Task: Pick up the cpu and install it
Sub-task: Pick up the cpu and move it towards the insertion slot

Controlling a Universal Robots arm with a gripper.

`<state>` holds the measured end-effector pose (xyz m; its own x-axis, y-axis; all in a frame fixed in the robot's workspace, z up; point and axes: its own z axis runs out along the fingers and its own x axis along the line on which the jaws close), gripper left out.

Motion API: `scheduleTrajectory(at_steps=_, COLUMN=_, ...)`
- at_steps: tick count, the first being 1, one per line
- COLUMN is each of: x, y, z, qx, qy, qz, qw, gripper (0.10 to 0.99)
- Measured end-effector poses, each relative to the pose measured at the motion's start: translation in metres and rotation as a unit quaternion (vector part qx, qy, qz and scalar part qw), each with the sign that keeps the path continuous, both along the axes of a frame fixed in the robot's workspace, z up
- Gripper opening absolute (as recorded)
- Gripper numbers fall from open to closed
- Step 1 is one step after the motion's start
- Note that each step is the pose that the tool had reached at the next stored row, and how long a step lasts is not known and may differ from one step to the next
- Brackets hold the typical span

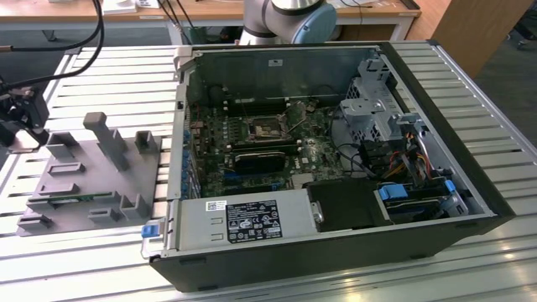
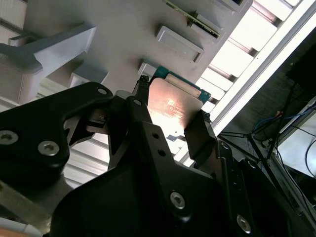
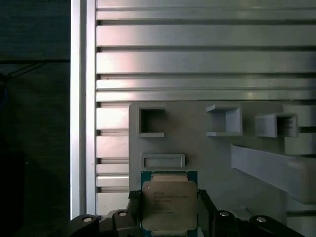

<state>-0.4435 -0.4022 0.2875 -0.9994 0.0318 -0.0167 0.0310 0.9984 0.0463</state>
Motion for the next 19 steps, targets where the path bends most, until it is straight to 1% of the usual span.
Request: scheduleTrajectory(at_steps=19, x=0.0, y=0.0019, z=0.0072, qx=-0.0003, qy=0.0, qz=0.0, qw=1.0, gripper=0.541)
